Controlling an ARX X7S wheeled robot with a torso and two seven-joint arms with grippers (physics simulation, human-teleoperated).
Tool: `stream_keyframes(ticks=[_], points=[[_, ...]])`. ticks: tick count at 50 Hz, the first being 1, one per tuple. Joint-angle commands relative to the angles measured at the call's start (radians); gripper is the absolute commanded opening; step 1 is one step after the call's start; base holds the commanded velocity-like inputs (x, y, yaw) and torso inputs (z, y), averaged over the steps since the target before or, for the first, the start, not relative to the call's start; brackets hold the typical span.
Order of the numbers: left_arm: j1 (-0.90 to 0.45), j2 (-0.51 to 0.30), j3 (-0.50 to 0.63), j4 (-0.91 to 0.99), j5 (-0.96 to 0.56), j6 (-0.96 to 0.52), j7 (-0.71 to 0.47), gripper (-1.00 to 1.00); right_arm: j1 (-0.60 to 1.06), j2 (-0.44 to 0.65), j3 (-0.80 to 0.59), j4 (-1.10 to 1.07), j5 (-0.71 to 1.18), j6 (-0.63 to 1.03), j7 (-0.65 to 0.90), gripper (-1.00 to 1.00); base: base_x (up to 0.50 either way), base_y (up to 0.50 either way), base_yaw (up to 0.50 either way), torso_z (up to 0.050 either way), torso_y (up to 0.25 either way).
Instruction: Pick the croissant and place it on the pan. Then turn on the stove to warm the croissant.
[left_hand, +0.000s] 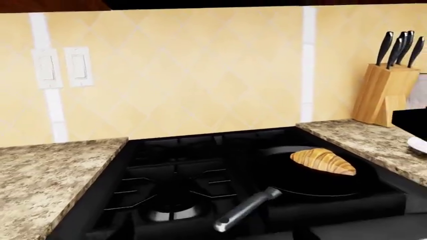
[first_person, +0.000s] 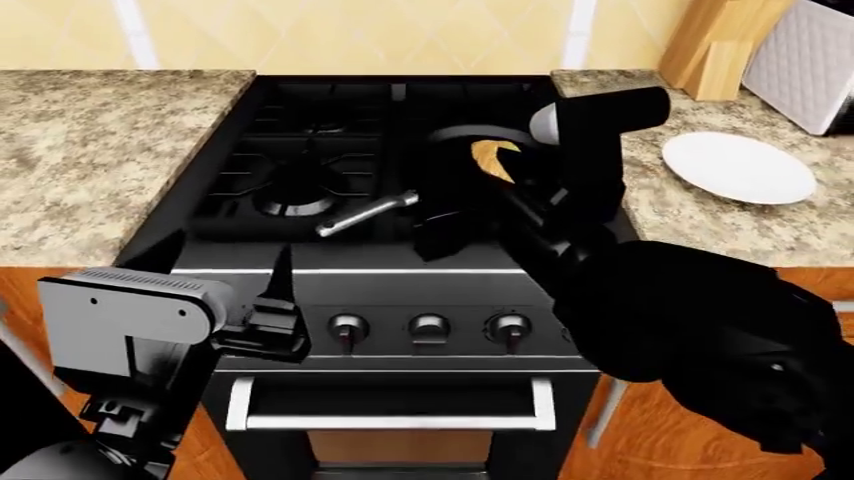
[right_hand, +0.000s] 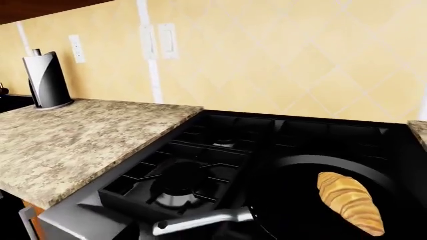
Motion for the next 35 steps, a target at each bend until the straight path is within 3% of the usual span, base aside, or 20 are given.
stream_keyframes(ticks=[1,5,8,11,14,17,21,35], points=[[-0.009,0.002,0.021,0.000,0.002,-0.005,-0.006,1.00,-0.007,0.017,0.011,-0.018,-0.004,-0.011,0.011,1.00,-0.16,0.00,0.00,0.000,0.000],[0.005,0.024,0.022,-0.023,0.054,0.056,-0.010,1.00,-0.016,0.025,0.014,-0.028,-0.031,-0.027,0.019,1.00,0.00,0.00,0.00,0.000,0.000],[0.021,-0.001,0.095,-0.026,0.237,0.133,-0.054,1.00,-0.022,0.036,0.015,-0.038,-0.040,-0.031,0.022,1.00,0.00,0.00,0.00,0.000,0.000],[0.053,-0.010,0.098,-0.027,0.251,0.196,-0.022,1.00,-0.029,0.045,0.018,-0.044,-0.039,-0.038,0.025,1.00,0.00,0.00,0.00,0.000,0.000],[0.097,0.009,0.055,-0.052,0.163,0.263,0.045,1.00,-0.036,0.049,0.019,-0.044,-0.042,-0.043,0.022,1.00,0.00,0.00,0.00,0.000,0.000],[0.089,0.012,0.055,-0.061,0.148,0.229,0.027,1.00,-0.039,0.049,0.020,-0.040,-0.042,-0.046,0.022,1.00,0.00,0.00,0.00,0.000,0.000],[0.071,0.000,0.110,-0.057,0.186,0.198,0.024,1.00,-0.045,0.048,0.019,-0.040,-0.053,-0.050,0.023,1.00,0.00,0.00,0.00,-0.050,-0.017],[0.061,-0.003,0.129,-0.066,0.184,0.189,0.028,1.00,-0.071,0.074,0.041,-0.071,-0.044,-0.082,0.061,1.00,0.00,0.00,0.00,-0.050,0.000]])
